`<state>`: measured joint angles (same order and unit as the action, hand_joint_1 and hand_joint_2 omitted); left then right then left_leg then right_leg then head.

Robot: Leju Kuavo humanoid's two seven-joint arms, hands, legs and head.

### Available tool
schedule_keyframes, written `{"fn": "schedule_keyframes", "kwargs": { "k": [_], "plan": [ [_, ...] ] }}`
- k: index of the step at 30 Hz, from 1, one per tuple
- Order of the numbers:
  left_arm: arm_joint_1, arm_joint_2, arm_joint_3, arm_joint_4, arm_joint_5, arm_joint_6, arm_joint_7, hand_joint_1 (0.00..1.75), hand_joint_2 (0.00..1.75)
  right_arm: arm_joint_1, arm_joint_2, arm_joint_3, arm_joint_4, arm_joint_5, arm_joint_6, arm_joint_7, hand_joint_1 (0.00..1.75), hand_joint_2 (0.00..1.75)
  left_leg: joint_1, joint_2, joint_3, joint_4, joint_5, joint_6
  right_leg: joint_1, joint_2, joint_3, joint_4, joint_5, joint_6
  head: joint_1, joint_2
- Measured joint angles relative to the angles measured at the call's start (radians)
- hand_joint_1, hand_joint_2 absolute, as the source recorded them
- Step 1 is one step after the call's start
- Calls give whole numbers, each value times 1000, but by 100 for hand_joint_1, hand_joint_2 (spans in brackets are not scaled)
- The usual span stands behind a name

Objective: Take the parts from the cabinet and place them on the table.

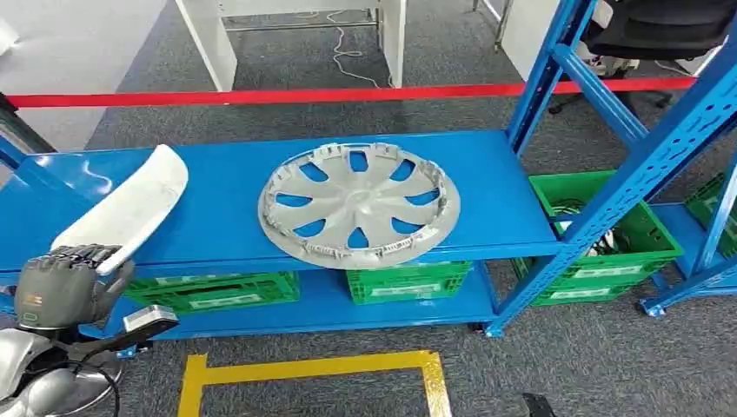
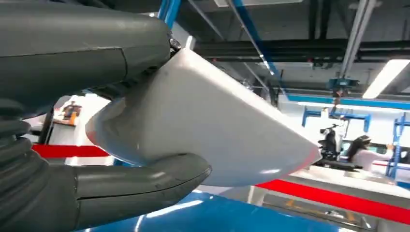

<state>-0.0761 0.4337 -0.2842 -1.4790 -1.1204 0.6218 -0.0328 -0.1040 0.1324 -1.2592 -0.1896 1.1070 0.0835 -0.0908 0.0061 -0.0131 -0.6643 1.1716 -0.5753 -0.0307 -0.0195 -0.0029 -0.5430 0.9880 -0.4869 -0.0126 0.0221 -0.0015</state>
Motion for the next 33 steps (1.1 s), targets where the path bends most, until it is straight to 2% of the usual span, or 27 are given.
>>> {"fn": "schedule_keyframes", "kwargs": {
  "k": [1,2,3,5,6,7,8,11,12,13,15,16,17,18,19,21,22,23,24,25,26,27,28,29,31,32,33],
  "plan": [
    [1,0,-2,0,0,0,0,175,175,0,0,0,0,0,0,0,0,0,3,0,-21,87,-42,-5,0,-3,-12,0,8,0,0,0],
    [2,0,-4,0,0,-1,1,175,175,1,0,0,0,0,0,0,0,0,6,0,-28,136,-55,-10,0,-5,-23,2,15,2,0,0],
    [2,1,-6,0,-1,-2,2,175,175,1,0,0,0,-1,0,0,0,0,10,1,-13,137,-40,-13,-1,-7,-34,4,22,4,0,0],
    [2,2,-6,0,-3,-3,3,175,175,1,0,0,0,-2,1,1,0,0,18,3,68,27,28,-19,-5,-9,-53,10,32,13,1,0],
    [1,2,-6,0,-3,-3,3,175,175,1,0,0,0,-2,1,1,0,0,21,5,135,-75,60,-22,-7,-10,-61,15,37,18,0,0],
    [-1,2,-6,0,-4,-3,3,175,175,0,0,0,0,-2,1,1,0,0,24,9,184,-158,48,-24,-5,-10,-67,20,41,25,-1,0],
    [-3,3,-6,0,-6,-3,3,175,175,-1,-1,0,0,-2,1,1,0,0,14,5,201,-190,41,-15,-2,-10,-73,24,47,32,-2,0],
    [-2,4,-8,0,-10,-6,11,175,175,1,-1,0,0,-3,1,1,0,0,9,6,181,-180,49,8,-3,-10,-81,18,73,55,-1,0],
    [-2,4,-8,0,-9,-7,12,175,175,3,-1,0,0,-3,1,1,0,0,15,8,169,-189,62,27,-5,-9,-89,19,74,63,0,0],
    [-4,4,-8,0,-9,-9,14,175,175,2,-1,1,0,-3,1,1,0,0,14,12,158,-187,74,38,-7,-5,-103,38,33,64,1,0],
    [-1,4,-9,0,-8,-12,18,175,175,3,-1,1,0,-4,1,2,0,0,10,12,131,-187,94,50,-5,-2,-145,166,-89,65,7,0],
    [1,4,-9,0,-8,-13,20,175,175,3,-1,1,0,-4,1,2,0,0,6,12,118,-186,105,52,-2,-1,-161,241,-134,65,6,0],
    [3,3,-9,0,-8,-13,21,175,175,4,-1,1,0,-4,3,2,0,0,2,12,101,-184,117,54,-1,-1,-172,309,-153,64,7,0],
    [5,2,-9,0,-8,-14,24,175,175,4,-1,2,0,-4,3,2,0,0,-2,12,87,-183,127,55,1,-1,-165,333,-137,61,6,0],
    [7,2,-9,0,-10,-15,27,175,175,4,-1,3,0,-4,3,2,0,0,-5,12,72,-181,137,56,3,-1,-139,318,-100,56,7,0],
    [8,2,-9,0,-10,-16,30,175,175,4,-1,3,0,-4,3,2,0,0,-12,10,48,-180,156,55,11,1,-37,189,-35,38,7,0],
    [8,2,-9,0,-10,-16,30,175,175,3,-3,4,-1,-4,2,2,0,0,-13,9,44,-179,166,53,16,4,30,97,-38,27,7,0],
    [8,2,-8,0,-10,-17,31,175,175,2,-6,5,-2,-4,2,1,0,0,-20,9,36,-178,172,47,21,4,99,2,-71,20,6,0],
    [7,2,-7,0,-10,-18,32,175,175,2,-6,5,-2,-4,2,0,0,0,-18,11,34,-177,185,44,18,4,112,-36,-82,25,3,0],
    [5,2,-8,0,-10,-18,32,175,175,3,-6,5,-2,-4,3,0,0,0,-14,11,32,-182,199,40,23,6,101,-29,-71,24,6,0],
    [5,2,-8,0,-10,-18,32,175,175,5,-6,5,-2,-4,3,0,0,0,-12,11,30,-187,210,34,25,6,98,-29,-66,23,6,0],
    [6,2,-8,0,-10,-18,32,175,175,10,-5,5,-2,-4,3,0,0,0,-15,9,25,-189,213,28,18,2,83,-36,-49,13,6,0],
    [8,2,-8,0,-10,-18,33,175,175,9,-5,5,-1,-4,3,0,0,0,-12,9,19,-179,183,23,16,-3,73,-39,-40,4,6,0],
    [6,3,-7,0,-10,-21,33,175,175,11,-6,5,-2,-4,2,1,0,0,-10,10,7,-140,123,18,16,-4,65,-39,-29,-6,1,0],
    [7,3,-7,0,-10,-21,34,175,175,11,-7,5,-2,-4,0,1,0,0,-1,10,-26,15,0,8,17,-7,34,-37,-2,-9,-2,0],
    [8,3,-7,0,-10,-21,34,175,175,11,-7,5,-2,-4,0,1,0,0,2,10,-35,90,-27,3,18,-7,16,-34,10,-9,-3,0],
    [8,2,-8,0,-10,-21,34,175,175,12,-7,5,-2,-4,0,1,0,0,5,10,-31,129,-19,0,18,-8,-2,-30,21,-6,-3,0]
  ]
}}
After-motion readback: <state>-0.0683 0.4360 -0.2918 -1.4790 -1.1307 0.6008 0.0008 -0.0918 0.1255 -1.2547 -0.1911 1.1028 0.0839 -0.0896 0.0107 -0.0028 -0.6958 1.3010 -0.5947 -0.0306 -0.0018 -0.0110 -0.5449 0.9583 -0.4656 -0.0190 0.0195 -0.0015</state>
